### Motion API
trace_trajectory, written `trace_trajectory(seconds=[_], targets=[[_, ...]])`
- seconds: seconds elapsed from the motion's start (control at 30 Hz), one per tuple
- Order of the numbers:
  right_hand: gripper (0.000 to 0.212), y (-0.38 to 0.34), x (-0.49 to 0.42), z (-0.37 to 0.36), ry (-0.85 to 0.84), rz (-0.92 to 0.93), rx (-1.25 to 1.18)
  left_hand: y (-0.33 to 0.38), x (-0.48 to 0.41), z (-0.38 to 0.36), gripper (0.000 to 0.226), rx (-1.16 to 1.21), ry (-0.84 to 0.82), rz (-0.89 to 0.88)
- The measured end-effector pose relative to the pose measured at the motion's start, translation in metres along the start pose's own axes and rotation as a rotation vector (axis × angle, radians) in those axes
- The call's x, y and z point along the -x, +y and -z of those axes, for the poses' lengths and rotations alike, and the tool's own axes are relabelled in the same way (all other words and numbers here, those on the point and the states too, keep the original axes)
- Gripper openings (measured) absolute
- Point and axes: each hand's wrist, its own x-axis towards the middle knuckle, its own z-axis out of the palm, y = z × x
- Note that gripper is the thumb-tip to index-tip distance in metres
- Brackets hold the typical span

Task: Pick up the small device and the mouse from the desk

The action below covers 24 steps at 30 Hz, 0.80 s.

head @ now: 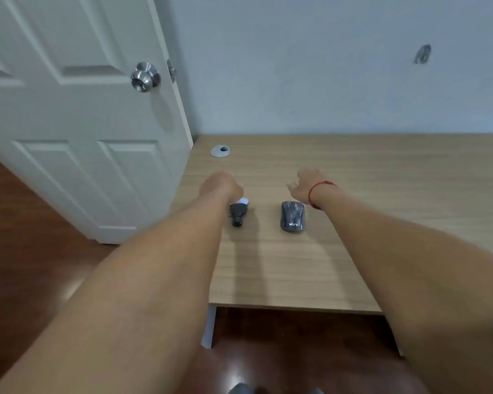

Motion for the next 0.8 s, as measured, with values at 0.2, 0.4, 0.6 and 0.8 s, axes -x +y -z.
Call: trace_trajectory(seconds=[0.2,0.4,0.6,0.8], targets=[[0.055,0.035,-0.014,-0.062,0.030,-0.061,0.070,-0.012,-0.014,-0.072,0.021,0.032,0.073,0.084],[0.066,0.048,-0.028,-0.094,0.080,-0.068,0.035,-0.023,-0.026,-0.115,0.018,0.184,0.239,0.125],[0.071,0.051,-0.036,-0.123,0.280,0.042,-0.073,-0.032,-0.032,-0.154,0.040,0.275,0.596,0.094],[0.069,0.061,-0.001,-0.160,0.401,0.165,-0.207,-0.035,-0.010,-0.169,0.026,0.485,0.713,-0.096]])
